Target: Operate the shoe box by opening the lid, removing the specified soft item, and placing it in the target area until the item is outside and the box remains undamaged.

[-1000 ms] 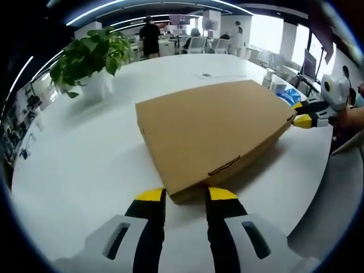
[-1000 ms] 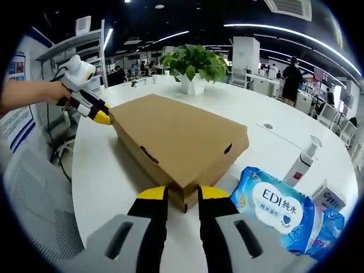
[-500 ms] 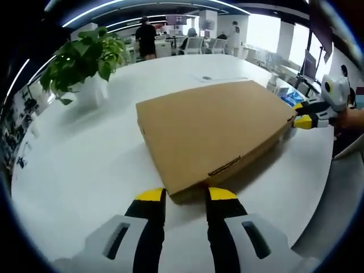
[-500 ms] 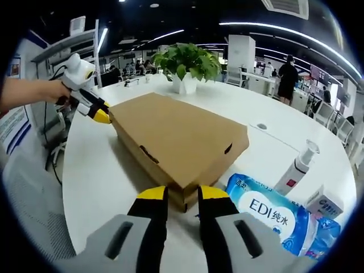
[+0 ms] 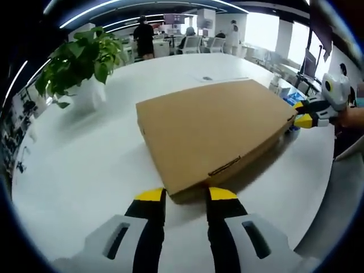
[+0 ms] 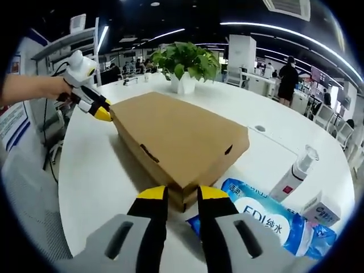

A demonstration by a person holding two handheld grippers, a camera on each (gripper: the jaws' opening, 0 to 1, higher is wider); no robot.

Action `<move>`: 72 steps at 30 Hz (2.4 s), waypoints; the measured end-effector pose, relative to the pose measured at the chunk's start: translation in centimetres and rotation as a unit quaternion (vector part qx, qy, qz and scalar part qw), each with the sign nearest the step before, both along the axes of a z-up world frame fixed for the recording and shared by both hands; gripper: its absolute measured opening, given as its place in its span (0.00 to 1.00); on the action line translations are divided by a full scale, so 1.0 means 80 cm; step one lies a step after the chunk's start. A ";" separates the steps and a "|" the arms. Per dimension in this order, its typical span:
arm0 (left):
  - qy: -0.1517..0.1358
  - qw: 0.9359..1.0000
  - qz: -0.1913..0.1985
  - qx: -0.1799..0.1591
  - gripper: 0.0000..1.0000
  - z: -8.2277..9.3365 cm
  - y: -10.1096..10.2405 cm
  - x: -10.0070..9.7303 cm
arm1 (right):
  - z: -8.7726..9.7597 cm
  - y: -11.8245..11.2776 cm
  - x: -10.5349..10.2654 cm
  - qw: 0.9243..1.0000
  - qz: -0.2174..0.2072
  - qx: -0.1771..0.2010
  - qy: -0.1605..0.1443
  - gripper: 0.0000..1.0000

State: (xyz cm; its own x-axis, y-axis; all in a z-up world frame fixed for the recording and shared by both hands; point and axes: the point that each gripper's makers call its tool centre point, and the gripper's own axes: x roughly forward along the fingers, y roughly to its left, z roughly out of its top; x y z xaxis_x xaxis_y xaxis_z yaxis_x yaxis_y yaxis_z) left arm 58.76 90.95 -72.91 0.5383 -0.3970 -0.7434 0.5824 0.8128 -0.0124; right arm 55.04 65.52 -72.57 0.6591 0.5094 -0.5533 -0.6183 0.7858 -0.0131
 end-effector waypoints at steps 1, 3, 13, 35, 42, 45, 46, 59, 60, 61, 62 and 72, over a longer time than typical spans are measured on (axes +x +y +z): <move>-0.002 1.000 0.001 -0.001 0.28 0.001 0.000 0.000 | 0.002 -0.001 -0.001 1.000 0.000 0.001 -0.001 0.17; -0.013 1.000 0.007 -0.003 0.34 0.005 0.001 0.000 | 0.009 -0.003 -0.003 1.000 0.001 0.003 -0.007 0.19; -0.045 0.999 0.017 -0.011 0.47 0.028 0.005 -0.019 | 0.042 -0.055 -0.017 0.999 -0.034 0.015 -0.029 0.30; -0.109 0.990 -0.002 -0.084 0.70 0.086 -0.066 -0.110 | 0.057 -0.181 -0.110 0.993 -0.110 -0.003 -0.039 0.62; -0.132 0.986 0.007 -0.104 0.79 0.102 -0.070 -0.136 | 0.068 -0.204 -0.141 0.990 -0.134 0.022 -0.043 0.73; -0.139 0.985 0.006 -0.105 0.83 0.108 -0.072 -0.147 | 0.074 -0.209 -0.155 0.988 -0.143 0.030 -0.047 0.76; -0.141 0.984 0.006 -0.105 0.84 0.110 -0.073 -0.151 | 0.075 -0.211 -0.160 0.988 -0.146 0.035 -0.047 0.77; -0.131 0.984 0.000 -0.118 1.00 0.115 -0.084 -0.195 | 0.075 -0.208 -0.207 0.982 -0.179 0.054 -0.026 0.94; -0.131 0.984 0.001 -0.119 1.00 0.116 -0.083 -0.196 | 0.076 -0.207 -0.208 0.982 -0.180 0.055 -0.025 0.96; -0.131 0.984 0.002 -0.120 1.00 0.117 -0.082 -0.198 | 0.079 -0.203 -0.211 0.983 -0.173 0.054 -0.029 0.96; -0.133 0.984 0.002 -0.120 1.00 0.117 -0.081 -0.200 | 0.080 -0.203 -0.214 0.983 -0.174 0.051 -0.027 0.96; -0.145 0.981 0.028 -0.124 1.00 0.124 -0.063 -0.200 | 0.080 -0.197 -0.231 0.983 -0.176 0.053 -0.025 0.96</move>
